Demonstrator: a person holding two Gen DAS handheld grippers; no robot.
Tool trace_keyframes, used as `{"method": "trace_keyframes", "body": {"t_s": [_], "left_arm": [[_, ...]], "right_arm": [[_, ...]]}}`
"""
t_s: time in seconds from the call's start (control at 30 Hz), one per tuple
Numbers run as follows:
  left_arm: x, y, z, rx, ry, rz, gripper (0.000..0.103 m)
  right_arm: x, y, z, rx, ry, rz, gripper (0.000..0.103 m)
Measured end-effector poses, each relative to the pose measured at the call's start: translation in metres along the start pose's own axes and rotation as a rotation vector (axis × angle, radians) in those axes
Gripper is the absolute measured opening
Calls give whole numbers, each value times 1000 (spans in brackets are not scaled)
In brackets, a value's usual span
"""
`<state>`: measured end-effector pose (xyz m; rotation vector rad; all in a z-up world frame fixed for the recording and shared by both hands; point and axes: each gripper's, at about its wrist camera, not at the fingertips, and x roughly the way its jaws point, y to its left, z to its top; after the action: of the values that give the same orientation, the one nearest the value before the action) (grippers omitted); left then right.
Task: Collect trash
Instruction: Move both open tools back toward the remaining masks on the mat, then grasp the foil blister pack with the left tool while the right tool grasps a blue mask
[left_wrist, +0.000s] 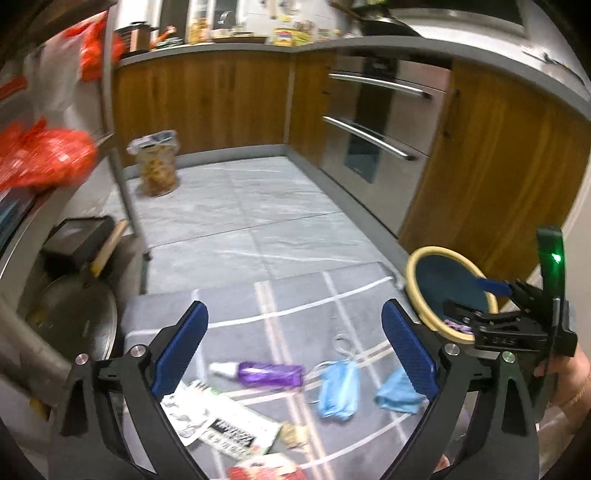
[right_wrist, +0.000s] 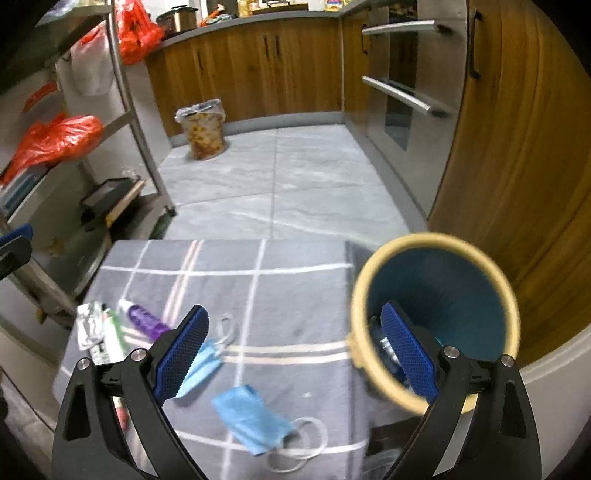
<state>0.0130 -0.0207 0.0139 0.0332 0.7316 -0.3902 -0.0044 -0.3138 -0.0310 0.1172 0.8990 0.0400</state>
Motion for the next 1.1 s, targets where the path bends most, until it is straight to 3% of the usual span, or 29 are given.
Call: {"method": "trace_keyframes", "body": {"t_s": [0.3,0.43,0.63,0.9,1.1], "left_arm": [[21,111,-50,-168,121,191,95],[37,141,-63,-248,179,239,95],[62,141,-72,-215,208,293,94],[94,151,-97,-342,281,301,90],[113,144,-109,-344,332,301,89]], "right_arm": [[28,35,-32,-72,126,-6,94],[41,35,-45,-74,186,-17,94],[54,35,-58,-87,241,-31,94],[69,33,-67,-94,294,-22,94],[81,36,-73,-103,330,-9,94]]}}
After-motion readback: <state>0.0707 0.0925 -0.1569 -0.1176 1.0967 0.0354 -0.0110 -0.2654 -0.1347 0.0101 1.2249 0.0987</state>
